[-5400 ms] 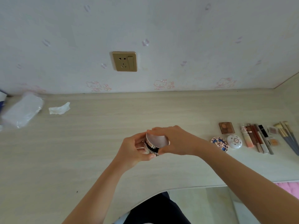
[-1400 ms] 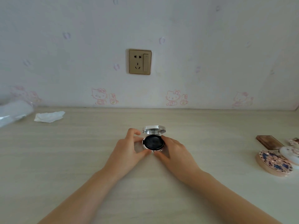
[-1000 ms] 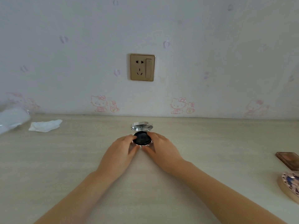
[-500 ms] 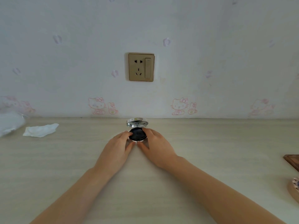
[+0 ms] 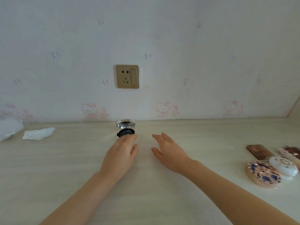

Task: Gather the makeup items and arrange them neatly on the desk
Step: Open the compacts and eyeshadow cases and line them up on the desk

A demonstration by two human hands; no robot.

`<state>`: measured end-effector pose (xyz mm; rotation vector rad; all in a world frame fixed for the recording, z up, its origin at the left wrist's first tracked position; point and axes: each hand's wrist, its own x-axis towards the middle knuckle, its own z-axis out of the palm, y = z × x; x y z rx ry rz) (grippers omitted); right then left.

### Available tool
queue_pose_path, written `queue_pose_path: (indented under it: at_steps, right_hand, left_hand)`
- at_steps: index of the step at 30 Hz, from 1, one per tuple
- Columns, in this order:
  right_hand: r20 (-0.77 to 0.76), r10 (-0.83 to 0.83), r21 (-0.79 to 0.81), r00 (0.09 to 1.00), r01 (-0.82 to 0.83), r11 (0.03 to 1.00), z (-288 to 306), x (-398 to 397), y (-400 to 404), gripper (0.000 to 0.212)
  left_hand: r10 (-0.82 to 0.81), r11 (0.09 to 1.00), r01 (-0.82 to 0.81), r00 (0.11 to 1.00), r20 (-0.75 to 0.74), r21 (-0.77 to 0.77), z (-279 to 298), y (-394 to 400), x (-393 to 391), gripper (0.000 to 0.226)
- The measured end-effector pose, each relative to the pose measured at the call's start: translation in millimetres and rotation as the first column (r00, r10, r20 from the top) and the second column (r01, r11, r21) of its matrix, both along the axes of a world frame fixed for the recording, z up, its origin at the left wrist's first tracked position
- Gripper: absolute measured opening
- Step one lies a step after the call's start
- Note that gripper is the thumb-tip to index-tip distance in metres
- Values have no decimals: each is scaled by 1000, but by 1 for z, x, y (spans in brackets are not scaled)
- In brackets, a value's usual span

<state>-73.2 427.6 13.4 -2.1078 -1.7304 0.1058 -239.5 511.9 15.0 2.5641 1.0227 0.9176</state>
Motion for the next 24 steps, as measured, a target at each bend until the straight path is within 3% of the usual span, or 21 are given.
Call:
queue_pose_path:
  at_steps: [6,15,20,24]
  right_hand:
    - [110,-87,47,990,82,996,12,38,-86,49]
    - [136,-234,12,963,234,972,20,104,-199,45]
    - [191,-147,-138,970,175,975,23,137,-243,61]
    - [298,-122,-195,947,185,963,27,159,-260,67]
  left_hand:
    - [-120,992,118,992,-35,-54,0,-62,41,36]
    - [-328,937,326,945,6,-124,-8,-146,117,30]
    - [-490,870,486,871,-30,-86,-15,-179,154,39]
    - [-528,848,520,846,-71,-101,-19,-194,182,55]
